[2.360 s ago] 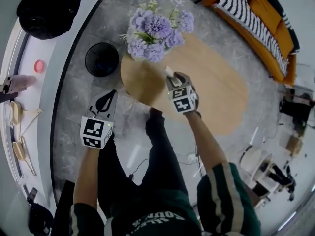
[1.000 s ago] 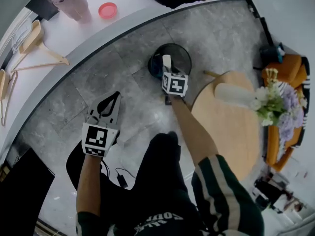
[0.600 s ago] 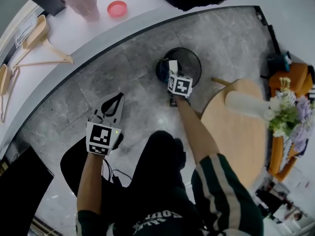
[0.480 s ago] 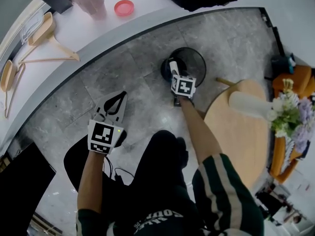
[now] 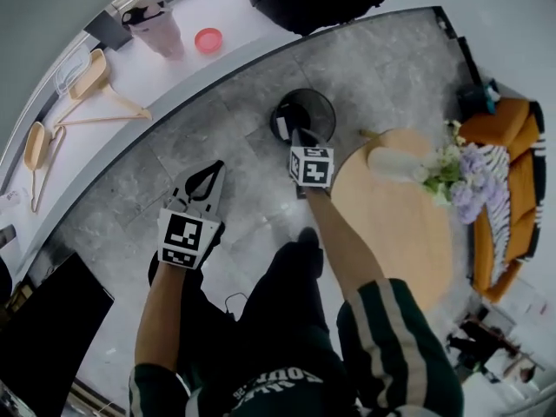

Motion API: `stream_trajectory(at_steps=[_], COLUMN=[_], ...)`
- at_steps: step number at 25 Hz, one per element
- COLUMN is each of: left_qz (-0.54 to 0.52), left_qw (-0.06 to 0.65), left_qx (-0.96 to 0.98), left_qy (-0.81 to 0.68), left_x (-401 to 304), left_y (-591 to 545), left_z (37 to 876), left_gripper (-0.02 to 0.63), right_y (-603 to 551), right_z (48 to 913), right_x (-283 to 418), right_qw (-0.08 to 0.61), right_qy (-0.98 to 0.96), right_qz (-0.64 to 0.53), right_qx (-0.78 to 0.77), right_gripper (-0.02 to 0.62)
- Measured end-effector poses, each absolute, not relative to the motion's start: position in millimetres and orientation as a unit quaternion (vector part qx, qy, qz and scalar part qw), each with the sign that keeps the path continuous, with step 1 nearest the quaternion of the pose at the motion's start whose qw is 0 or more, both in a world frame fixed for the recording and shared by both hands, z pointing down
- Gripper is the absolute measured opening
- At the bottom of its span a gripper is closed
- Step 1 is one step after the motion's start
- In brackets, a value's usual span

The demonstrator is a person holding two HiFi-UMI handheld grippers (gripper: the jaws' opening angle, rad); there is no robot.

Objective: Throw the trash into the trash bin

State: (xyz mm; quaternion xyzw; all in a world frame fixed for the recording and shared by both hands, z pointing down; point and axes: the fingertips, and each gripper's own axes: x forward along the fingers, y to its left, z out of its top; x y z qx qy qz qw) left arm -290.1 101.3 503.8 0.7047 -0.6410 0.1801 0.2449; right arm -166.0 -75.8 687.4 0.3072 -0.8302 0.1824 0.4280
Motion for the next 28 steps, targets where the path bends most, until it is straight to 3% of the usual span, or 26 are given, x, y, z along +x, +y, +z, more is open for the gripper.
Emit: stream_trajectory(at_steps=[13,21,28], left_qz=[0.176,0.160,0.143], left_qw=[0.216,0.175,0.144], left_qx=[0.781,0.837,0.882], left_qy=[-0.559,-0.493,-0.426], left_x=[-232,-136,-41], left_y=[48,11,-4], left_z=[331,238,189], left_gripper=[0.000,0.000,0.000], right_y=[-38,-7,20], right_z=[429,295,240], right_x=[-119,-14,120], right_qw=[0.319,0.250,0.193], right_qy=[-0.866,-0.857,-0.790], right_qz=[0.179,0.170,0.176], right_qx=[0.342,0.418,0.554], right_gripper=[0.000,0.000,0.000])
